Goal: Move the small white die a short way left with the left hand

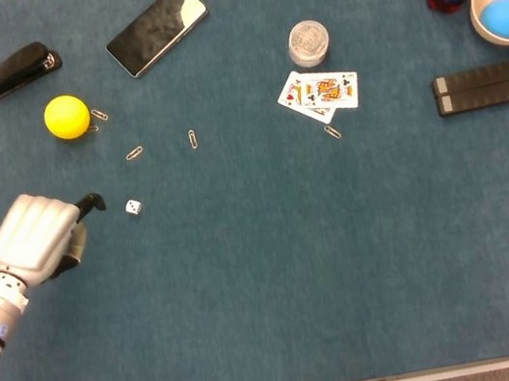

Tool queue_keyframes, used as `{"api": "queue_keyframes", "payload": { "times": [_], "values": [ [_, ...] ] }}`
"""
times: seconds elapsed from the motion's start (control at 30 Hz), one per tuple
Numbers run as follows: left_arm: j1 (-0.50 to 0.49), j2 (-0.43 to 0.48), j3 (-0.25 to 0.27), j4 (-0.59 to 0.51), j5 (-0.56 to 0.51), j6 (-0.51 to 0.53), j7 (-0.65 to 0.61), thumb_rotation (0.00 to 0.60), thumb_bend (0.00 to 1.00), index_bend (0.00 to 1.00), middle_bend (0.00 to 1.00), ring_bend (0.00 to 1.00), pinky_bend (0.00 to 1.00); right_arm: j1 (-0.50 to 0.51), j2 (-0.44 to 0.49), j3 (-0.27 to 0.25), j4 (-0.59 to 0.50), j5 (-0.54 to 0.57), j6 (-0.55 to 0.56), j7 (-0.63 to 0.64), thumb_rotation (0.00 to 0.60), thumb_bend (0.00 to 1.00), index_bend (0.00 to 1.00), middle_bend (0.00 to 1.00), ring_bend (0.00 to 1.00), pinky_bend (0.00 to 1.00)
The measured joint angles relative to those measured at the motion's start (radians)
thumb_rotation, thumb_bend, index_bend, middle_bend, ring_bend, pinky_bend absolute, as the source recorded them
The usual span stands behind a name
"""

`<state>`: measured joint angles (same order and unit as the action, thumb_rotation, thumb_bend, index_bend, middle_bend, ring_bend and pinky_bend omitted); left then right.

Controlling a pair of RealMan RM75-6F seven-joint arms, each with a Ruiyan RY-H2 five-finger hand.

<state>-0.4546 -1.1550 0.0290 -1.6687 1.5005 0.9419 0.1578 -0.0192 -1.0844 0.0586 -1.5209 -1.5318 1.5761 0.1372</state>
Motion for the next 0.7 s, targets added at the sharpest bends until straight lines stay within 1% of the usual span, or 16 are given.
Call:
{"api": "queue_keyframes", "payload": {
  "times": [0.4, 0.7],
  "values": [
    [-0.024, -0.085, 0.008, 0.029, -0.013, -0.022, 0.010, 0.600, 0.73, 0.26, 1.00, 1.00, 0.94, -0.005, -0.008, -0.001, 0.027, 0.011, -0.002, 0.024, 0.600, 0.27, 0.45, 0.38, 0.23, 0.33],
    [-0.056, -0.160, 0.004, 0.057, -0.070, -0.075, 0.050, 0.600, 0.73, 0.25, 1.00, 1.00, 0.94, -0.006, -0.014, 0.001, 0.052, 0.020, -0.007, 0.048, 0.600, 0.27, 0.45, 0.38, 0.23, 0.33]
  ]
}}
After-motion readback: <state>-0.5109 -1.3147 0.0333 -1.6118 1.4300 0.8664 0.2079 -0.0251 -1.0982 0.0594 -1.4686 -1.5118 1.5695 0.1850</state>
